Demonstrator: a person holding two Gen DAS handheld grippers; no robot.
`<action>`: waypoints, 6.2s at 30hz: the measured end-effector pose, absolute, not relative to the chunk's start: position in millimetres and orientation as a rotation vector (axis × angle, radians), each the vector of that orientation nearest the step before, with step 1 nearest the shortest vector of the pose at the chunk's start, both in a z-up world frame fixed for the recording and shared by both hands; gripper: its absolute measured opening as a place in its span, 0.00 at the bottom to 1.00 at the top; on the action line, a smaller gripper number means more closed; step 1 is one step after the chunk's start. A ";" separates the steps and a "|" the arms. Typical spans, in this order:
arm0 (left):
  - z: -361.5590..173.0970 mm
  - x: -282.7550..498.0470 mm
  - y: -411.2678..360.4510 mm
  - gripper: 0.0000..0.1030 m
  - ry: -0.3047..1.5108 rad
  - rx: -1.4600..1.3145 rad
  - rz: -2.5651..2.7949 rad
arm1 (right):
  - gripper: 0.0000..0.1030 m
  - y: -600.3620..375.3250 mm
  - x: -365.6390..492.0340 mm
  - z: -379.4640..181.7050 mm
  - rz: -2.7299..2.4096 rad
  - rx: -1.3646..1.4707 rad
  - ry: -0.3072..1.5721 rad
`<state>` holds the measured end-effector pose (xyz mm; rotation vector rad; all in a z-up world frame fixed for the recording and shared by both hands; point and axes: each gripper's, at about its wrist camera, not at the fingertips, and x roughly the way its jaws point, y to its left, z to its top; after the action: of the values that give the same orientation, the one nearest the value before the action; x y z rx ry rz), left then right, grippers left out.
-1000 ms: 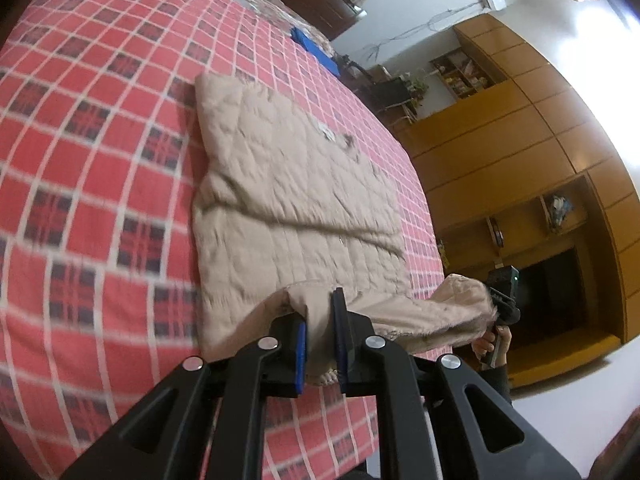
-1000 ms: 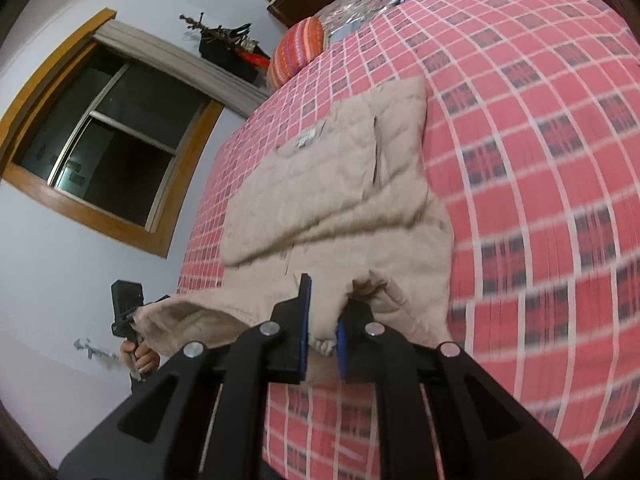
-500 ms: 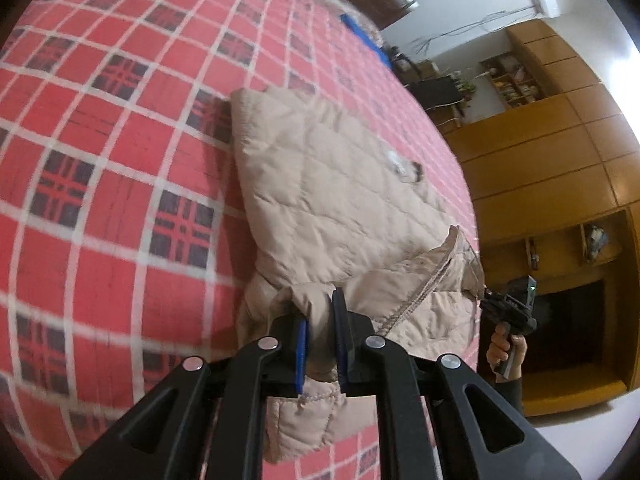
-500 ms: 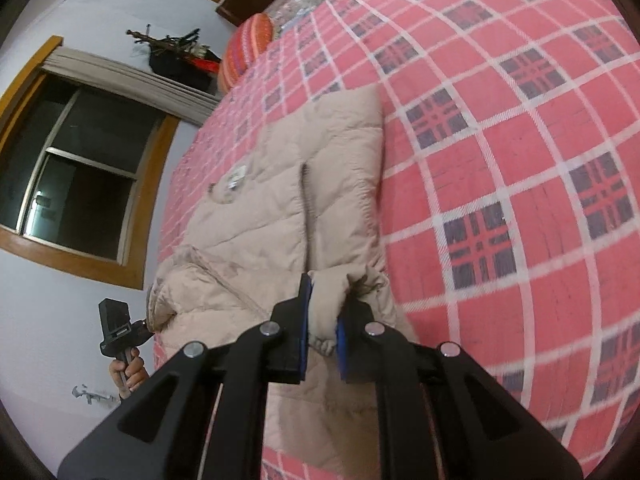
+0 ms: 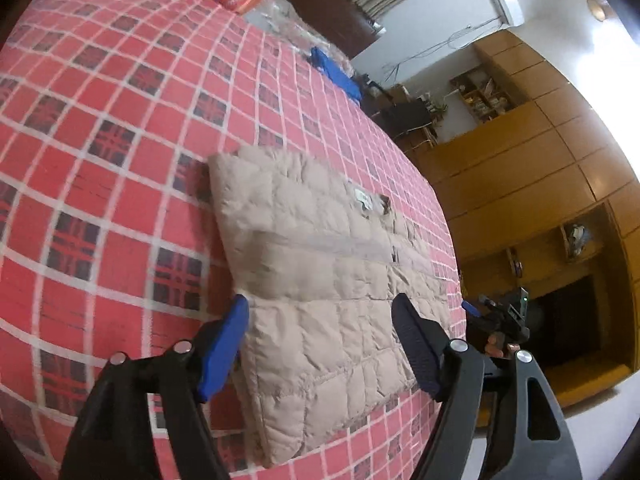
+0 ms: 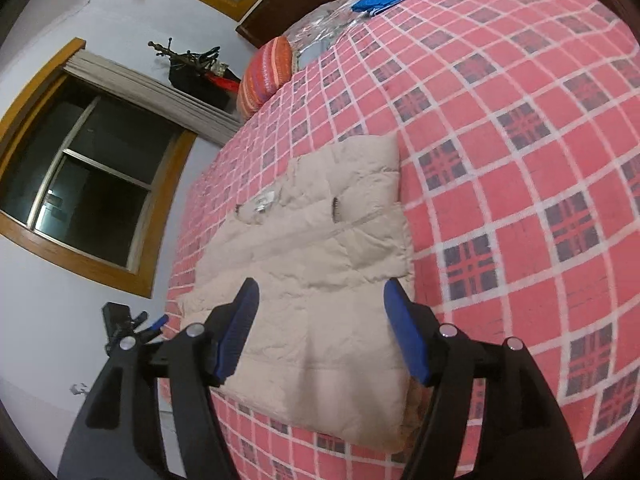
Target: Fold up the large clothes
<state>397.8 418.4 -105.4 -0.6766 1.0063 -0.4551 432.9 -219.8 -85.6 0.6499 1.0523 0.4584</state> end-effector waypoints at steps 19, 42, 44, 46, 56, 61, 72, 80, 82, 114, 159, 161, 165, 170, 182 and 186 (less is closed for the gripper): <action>-150.2 422.5 396.7 0.35 1.064 -0.544 -0.329 | 0.51 -214.5 455.2 -146.7 0.476 0.629 1.103; -28.6 362.3 378.5 0.08 0.736 -0.391 -0.395 | 0.10 -186.8 386.0 -29.9 0.454 0.372 0.757; -13.7 365.0 377.9 0.07 0.706 -0.384 -0.398 | 0.10 -186.5 386.8 -16.7 0.456 0.360 0.717; 1.0 373.3 377.8 0.07 0.682 -0.375 -0.397 | 0.10 -186.5 393.7 -3.2 0.451 0.353 0.687; 41.3 442.2 375.0 0.07 0.646 -0.326 -0.335 | 0.10 -189.7 460.9 23.3 0.390 0.319 0.630; 38.0 487.6 374.7 0.07 0.673 -0.317 -0.285 | 0.10 -181.4 517.7 16.6 0.348 0.281 0.640; -43.9 583.6 387.4 0.07 0.842 -0.382 -0.193 | 0.10 -158.2 616.1 -50.9 0.277 0.237 0.748; -119.4 628.6 396.6 0.07 0.994 -0.419 -0.138 | 0.10 -153.2 663.6 -116.7 0.226 0.241 0.900; -135.4 634.9 400.3 0.07 1.033 -0.453 -0.138 | 0.10 -156.1 673.3 -135.8 0.211 0.259 0.951; -189.3 594.3 398.6 0.22 1.146 -0.683 -0.241 | 0.01 -156.9 639.9 -189.5 0.317 0.480 1.189; -138.2 404.3 465.1 0.86 1.074 -0.618 -0.468 | 0.74 -27.7 366.2 -112.8 0.193 -0.180 0.862; -148.9 411.1 488.9 0.86 1.093 -0.696 -0.466 | 0.79 11.6 341.9 -117.8 0.187 -0.357 0.820; -165.3 429.2 508.3 0.86 1.116 -0.789 -0.457 | 0.79 98.7 304.8 -142.1 0.226 -0.626 0.740; -180.9 457.7 496.5 0.86 1.144 -0.842 -0.474 | 0.79 165.9 287.7 -163.7 0.250 -0.797 0.659; -191.4 511.5 458.8 0.86 1.190 -0.831 -0.513 | 0.79 262.8 322.9 -194.3 0.289 -0.956 0.576; -191.1 523.8 455.9 0.86 1.197 -0.815 -0.521 | 0.78 277.5 335.0 -203.8 0.301 -0.977 0.576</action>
<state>523.8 455.9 -191.1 -0.8151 1.1972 -0.5211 335.0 277.5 -203.8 -0.9768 0.5755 0.3010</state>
